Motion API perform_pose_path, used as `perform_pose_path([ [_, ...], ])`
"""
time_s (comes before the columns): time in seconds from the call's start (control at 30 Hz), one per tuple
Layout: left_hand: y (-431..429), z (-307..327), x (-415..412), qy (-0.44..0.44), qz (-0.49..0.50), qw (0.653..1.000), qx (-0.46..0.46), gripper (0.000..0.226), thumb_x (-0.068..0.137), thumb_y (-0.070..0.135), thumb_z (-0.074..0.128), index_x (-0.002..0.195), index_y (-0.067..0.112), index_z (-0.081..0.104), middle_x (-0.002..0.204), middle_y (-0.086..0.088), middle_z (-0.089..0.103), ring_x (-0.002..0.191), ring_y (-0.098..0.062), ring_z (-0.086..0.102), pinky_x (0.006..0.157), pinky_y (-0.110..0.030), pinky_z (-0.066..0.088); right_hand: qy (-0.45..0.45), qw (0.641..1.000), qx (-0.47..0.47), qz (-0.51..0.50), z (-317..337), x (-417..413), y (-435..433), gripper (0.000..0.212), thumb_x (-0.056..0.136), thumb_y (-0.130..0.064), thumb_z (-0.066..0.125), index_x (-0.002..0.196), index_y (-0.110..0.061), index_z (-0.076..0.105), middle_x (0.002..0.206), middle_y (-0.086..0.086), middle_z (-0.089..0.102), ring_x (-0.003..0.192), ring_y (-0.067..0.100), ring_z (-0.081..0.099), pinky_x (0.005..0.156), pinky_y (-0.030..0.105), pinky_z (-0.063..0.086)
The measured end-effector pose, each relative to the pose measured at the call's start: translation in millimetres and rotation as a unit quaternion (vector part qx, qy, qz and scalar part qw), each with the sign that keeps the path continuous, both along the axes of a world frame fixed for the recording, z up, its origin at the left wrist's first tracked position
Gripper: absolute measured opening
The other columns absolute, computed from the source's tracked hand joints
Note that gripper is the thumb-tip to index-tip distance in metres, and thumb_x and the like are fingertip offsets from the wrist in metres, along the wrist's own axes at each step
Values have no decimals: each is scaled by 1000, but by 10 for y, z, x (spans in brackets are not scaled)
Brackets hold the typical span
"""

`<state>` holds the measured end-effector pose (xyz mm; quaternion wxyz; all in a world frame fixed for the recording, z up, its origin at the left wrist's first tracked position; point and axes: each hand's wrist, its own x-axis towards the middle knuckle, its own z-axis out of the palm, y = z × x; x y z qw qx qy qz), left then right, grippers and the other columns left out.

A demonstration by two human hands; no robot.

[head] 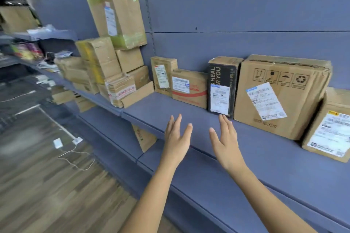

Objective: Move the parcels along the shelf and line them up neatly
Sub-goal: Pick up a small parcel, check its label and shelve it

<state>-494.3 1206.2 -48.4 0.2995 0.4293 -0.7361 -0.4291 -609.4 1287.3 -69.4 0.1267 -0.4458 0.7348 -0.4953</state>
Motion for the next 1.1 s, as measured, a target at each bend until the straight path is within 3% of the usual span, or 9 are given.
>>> perform_pose_path([
  [0.17, -414, 26, 561, 29, 56, 998, 1, 56, 98, 45, 37, 150, 32, 19, 160, 10, 2, 146, -10, 3, 116, -36, 13, -1, 998, -26, 49, 43, 574, -539, 64, 100, -37, 41, 153, -18, 11, 159, -6, -3, 148, 12, 1, 120, 41, 12],
  [0.27, -712, 65, 861, 29, 74, 997, -8, 56, 98, 46, 37, 149, 32, 20, 160, 10, 3, 147, -11, 0, 119, -41, 10, 3, 997, -31, 78, 65, 894, -955, 65, 100, -36, 43, 153, -16, 12, 158, -5, -1, 147, 14, 2, 120, 41, 15],
  [0.53, -1687, 131, 1849, 47, 120, 991, -23, 55, 99, 43, 39, 149, 27, 22, 159, 8, 7, 146, -9, 4, 118, -36, 12, -1, 991, -44, 129, 69, 1854, -2116, 64, 98, -28, 49, 151, -10, 17, 153, 3, 12, 145, 19, 12, 109, 23, 12],
  [0.7, -2132, 58, 2361, 45, 150, 988, -6, 56, 98, 44, 39, 149, 31, 21, 159, 10, 6, 146, -8, 3, 117, -36, 12, -28, 984, -32, 171, 22, 2363, -2642, 64, 98, -29, 49, 151, -11, 17, 151, 0, 13, 143, 19, 13, 114, 30, 18],
  [1.1, -3177, -94, 2959, 49, 224, 973, 8, 55, 98, 41, 41, 149, 30, 23, 159, 10, 10, 146, -8, 4, 116, -33, 10, -1, 973, -37, 230, -137, 3030, -3916, 64, 96, -29, 53, 150, -14, 22, 150, 0, 13, 141, 15, 8, 107, 24, 15],
])
